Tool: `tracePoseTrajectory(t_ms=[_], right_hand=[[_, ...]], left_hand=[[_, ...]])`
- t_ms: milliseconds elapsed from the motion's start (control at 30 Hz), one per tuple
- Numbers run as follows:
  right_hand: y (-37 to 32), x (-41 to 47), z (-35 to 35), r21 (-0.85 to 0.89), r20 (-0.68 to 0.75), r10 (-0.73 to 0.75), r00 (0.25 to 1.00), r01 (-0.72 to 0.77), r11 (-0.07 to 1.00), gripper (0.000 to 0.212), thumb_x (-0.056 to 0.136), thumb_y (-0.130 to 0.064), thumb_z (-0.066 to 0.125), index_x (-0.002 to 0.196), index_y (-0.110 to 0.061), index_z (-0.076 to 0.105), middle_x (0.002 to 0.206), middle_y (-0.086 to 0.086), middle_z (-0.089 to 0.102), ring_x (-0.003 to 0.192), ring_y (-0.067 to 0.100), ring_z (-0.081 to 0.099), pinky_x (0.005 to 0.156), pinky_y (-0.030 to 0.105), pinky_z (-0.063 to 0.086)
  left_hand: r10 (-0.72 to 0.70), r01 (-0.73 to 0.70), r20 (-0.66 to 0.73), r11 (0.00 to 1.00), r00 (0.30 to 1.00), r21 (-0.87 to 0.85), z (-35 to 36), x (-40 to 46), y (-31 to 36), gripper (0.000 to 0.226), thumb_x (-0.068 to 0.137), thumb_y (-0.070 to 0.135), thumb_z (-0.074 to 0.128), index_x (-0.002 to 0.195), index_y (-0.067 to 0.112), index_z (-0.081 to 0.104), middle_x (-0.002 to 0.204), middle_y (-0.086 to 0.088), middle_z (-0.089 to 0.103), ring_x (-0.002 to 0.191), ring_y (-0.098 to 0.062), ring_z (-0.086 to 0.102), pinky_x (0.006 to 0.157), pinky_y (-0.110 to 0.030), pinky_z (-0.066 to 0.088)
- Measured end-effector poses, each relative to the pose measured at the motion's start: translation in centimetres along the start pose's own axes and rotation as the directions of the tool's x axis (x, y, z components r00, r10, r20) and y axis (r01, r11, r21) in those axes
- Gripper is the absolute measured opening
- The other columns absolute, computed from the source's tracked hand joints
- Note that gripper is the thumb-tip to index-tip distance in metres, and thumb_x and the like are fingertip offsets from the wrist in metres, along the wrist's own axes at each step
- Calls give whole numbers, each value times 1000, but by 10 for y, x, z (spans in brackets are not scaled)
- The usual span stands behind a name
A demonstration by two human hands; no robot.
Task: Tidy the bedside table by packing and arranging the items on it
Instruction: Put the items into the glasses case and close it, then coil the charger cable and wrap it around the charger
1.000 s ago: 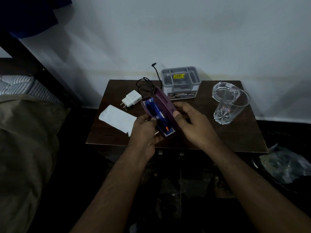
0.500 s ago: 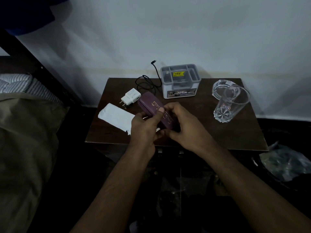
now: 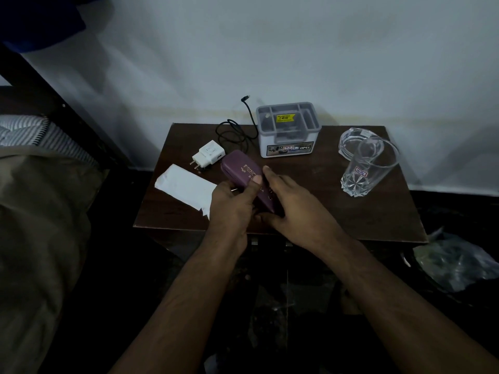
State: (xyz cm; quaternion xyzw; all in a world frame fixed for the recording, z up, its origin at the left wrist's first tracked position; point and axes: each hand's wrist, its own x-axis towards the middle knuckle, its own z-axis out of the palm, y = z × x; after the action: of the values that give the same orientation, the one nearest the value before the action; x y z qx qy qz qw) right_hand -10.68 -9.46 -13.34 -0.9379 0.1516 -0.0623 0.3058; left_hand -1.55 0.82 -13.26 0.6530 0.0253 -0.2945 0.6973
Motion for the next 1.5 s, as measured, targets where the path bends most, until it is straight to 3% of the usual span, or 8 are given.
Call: tracePoseTrajectory(t_ms=[367, 600, 700, 767, 867, 1167, 1300, 1500], right_hand=[[2, 0, 1, -35, 15, 38, 999, -38, 999, 95, 88, -30, 75, 162, -22, 16, 152, 3, 40, 130, 26, 54, 98, 47, 52], [26, 1, -10, -137, 1, 130, 991, -129, 982, 80, 81, -18, 78, 149, -28, 37, 141, 0, 50, 125, 28, 52, 103, 50, 47], [40, -2, -19, -226, 5, 203, 979, -197, 954, 77, 78, -11, 78, 144, -31, 44, 138, -2, 50, 123, 29, 49, 103, 50, 46], [49, -2, -21, -277, 2, 252, 968, -241, 930, 74, 77, -7, 75, 141, -31, 47, 136, 0, 49, 121, 31, 49, 101, 49, 47], [56, -1, -19, -265, 10, 308, 951, -295, 918, 71, 76, -4, 73, 138, -29, 49, 133, 4, 49, 117, 35, 51, 100, 50, 49], [53, 1, -14, -382, 0, 368, 930, -340, 859, 70, 81, -20, 79, 142, -24, 45, 139, 7, 47, 130, 32, 48, 109, 47, 40], [34, 7, -17, -309, -71, 282, 957, -290, 906, 69, 83, -34, 79, 144, -28, 48, 137, 5, 48, 131, 30, 46, 109, 48, 35], [-3, 34, 9, -40, -183, 128, 975, -138, 990, 42, 89, -26, 74, 129, -21, 63, 126, 5, 57, 118, 30, 58, 98, 49, 51]], left_hand=[[-35, 35, 26, 999, 999, -7, 2, 0, -2, 27, 92, 17, 73, 114, 3, 66, 96, -16, 77, 71, -17, 76, 60, -25, 59], [-37, 36, -97, 999, 995, -13, 2, 0, 15, 49, 96, 35, 68, 138, 19, 48, 119, -6, 69, 107, -24, 69, 82, -35, 60], [-85, 81, 12, 977, 996, 199, 5, -4, 15, 17, 98, 39, 63, 105, 23, 64, 102, 1, 70, 97, -15, 66, 93, -37, 53], [-128, 83, 115, 938, 985, 337, 14, -11, 8, 24, 100, 42, 60, 83, 24, 63, 88, 7, 66, 85, -7, 61, 90, -32, 50], [-96, 13, 171, 902, 981, 432, 23, -14, -6, 30, 99, 47, 58, 99, 20, 70, 92, 7, 70, 85, -5, 63, 76, -23, 49], [-51, 0, 104, 897, 993, 442, 24, -7, -13, 42, 96, 53, 60, 116, 17, 67, 111, -1, 71, 105, -18, 65, 98, -38, 53], [15, -19, 16, 928, 1000, 371, 14, -4, -6, 44, 97, 46, 62, 127, 14, 64, 116, -1, 67, 105, -16, 62, 98, -37, 52], [246, -176, -139, 905, 959, 388, -17, 9, 17, 22, 100, 29, 61, 115, 15, 67, 109, 3, 67, 104, -15, 61, 91, -30, 48]])
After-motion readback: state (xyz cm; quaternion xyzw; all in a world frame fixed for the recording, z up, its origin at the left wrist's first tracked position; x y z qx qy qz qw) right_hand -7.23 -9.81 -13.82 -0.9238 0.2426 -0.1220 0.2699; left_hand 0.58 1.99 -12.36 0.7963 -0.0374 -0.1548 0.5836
